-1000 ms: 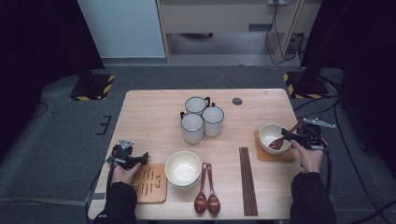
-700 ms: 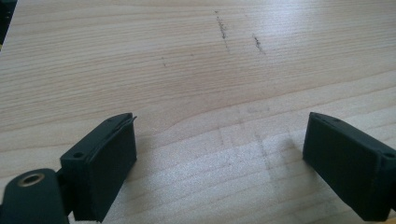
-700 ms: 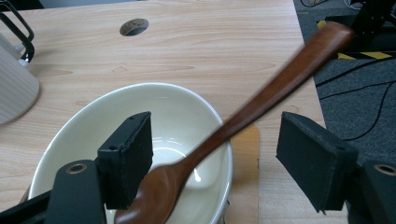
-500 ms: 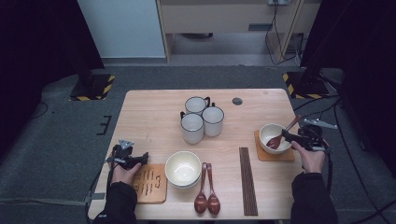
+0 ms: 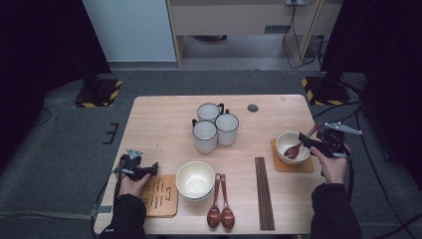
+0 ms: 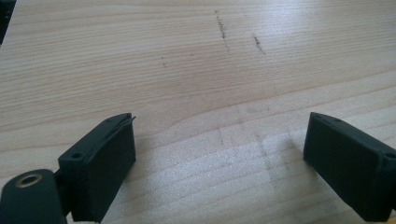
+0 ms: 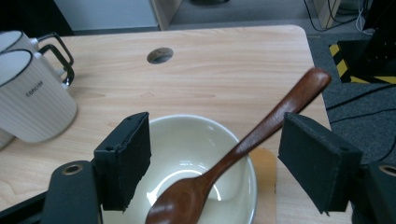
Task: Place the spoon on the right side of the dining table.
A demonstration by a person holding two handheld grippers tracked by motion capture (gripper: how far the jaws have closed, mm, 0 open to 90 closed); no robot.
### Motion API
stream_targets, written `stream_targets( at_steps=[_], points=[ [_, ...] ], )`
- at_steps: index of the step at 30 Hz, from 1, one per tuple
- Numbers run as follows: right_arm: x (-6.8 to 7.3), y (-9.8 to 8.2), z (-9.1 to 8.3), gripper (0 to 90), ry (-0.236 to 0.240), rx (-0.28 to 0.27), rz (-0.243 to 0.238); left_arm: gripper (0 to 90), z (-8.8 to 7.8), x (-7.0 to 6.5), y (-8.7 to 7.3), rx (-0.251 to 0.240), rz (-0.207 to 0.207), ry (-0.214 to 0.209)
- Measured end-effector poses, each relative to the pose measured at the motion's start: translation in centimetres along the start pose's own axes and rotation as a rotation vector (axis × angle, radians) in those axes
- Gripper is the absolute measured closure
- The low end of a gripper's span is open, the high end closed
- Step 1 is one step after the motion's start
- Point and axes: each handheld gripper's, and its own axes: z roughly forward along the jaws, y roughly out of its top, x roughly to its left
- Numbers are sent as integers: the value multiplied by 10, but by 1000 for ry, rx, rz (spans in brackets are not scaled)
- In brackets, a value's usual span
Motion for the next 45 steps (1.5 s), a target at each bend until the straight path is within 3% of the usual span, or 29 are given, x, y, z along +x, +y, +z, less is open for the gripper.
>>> stream_targets(
  at_steps=[10, 21, 30, 45],
  points=[
    [6, 15, 4, 233, 4, -8, -42, 61, 0, 0, 0, 3, 0, -2],
    [9, 31, 16, 230, 7, 3, -51, 58, 1, 0, 0, 4, 0, -4],
    [10, 30, 31, 233, 5, 27, -70, 58, 1, 0, 0, 4, 1, -4],
    [3, 22, 48, 235, -18, 84, -43, 58, 1, 0, 0, 4, 1, -4]
  ],
)
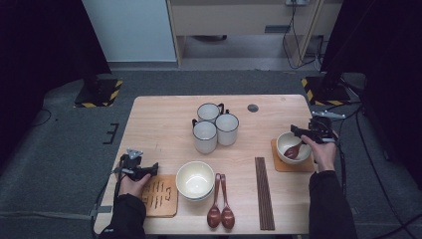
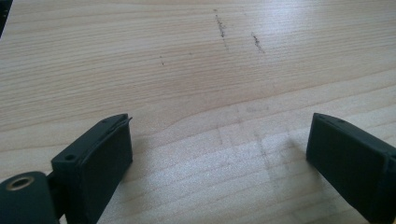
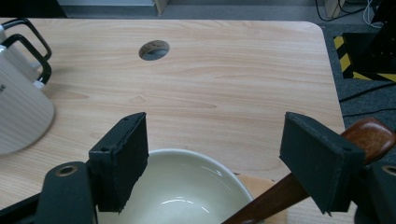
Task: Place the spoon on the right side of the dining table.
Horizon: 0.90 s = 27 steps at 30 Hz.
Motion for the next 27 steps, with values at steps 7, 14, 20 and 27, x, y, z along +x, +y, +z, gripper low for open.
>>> stream_targets(
  at_steps=[7, 14, 20, 27],
  points=[
    [-4, -4, 2, 238, -11, 26, -1, 58, 0, 0, 0, 0, 0, 0],
    [-5, -3, 0, 244, -24, 46, 5, 58, 0, 0, 0, 0, 0, 0],
    [-8, -3, -4, 245, -31, 61, 9, 58, 0, 0, 0, 0, 0, 0],
    [-9, -3, -9, 246, -38, 85, 13, 58, 0, 0, 0, 0, 0, 0]
  ],
)
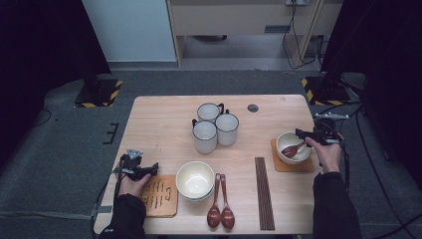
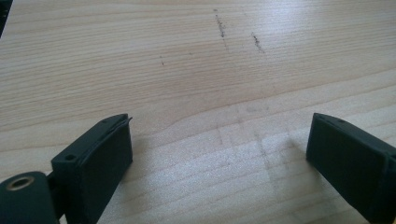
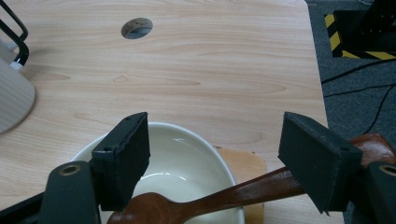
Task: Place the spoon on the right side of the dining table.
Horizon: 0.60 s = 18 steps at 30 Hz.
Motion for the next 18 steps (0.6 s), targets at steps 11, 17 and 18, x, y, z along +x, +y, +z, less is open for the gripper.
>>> stream_targets(
  at_steps=[11, 17, 18],
  points=[
    [1, 0, -5, 243, 4, 28, 5, 58, 0, 0, 0, 0, 0, 0],
    [0, -4, -9, 243, 16, 24, 16, 58, 0, 0, 0, 0, 0, 0],
    [0, -5, -9, 242, 18, 24, 11, 58, 0, 0, 0, 0, 0, 0]
  ],
)
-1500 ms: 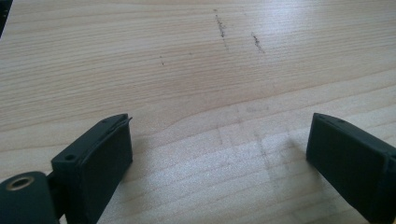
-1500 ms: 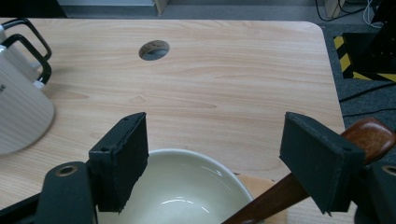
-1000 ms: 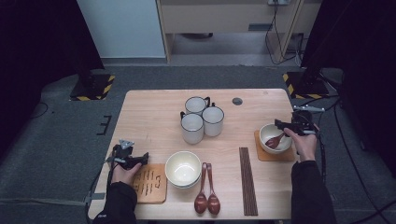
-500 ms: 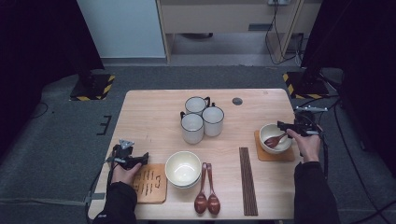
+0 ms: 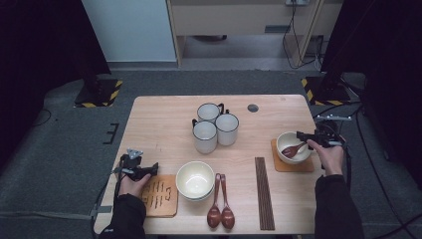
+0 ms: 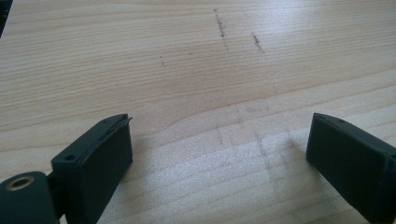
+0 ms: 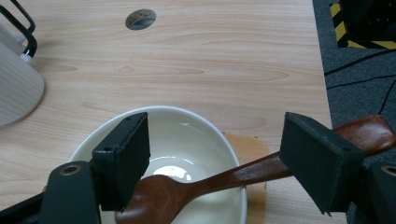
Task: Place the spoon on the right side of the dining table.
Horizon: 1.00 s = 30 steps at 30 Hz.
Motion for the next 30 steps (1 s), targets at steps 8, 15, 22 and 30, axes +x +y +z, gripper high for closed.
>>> stream_targets(
  at_steps=[8, 15, 22, 30],
  points=[
    [-1, -6, -4, 237, 16, -2, -2, 58, 0, 0, 0, 0, 0, 0],
    [0, -12, -9, 236, 29, -8, 11, 58, 0, 0, 0, 0, 0, 0],
    [-2, -14, -11, 235, 32, -41, 0, 58, 0, 0, 0, 0, 0, 1],
    [-2, -6, -3, 229, 32, -95, -11, 57, 0, 0, 0, 0, 0, 1]
  ],
)
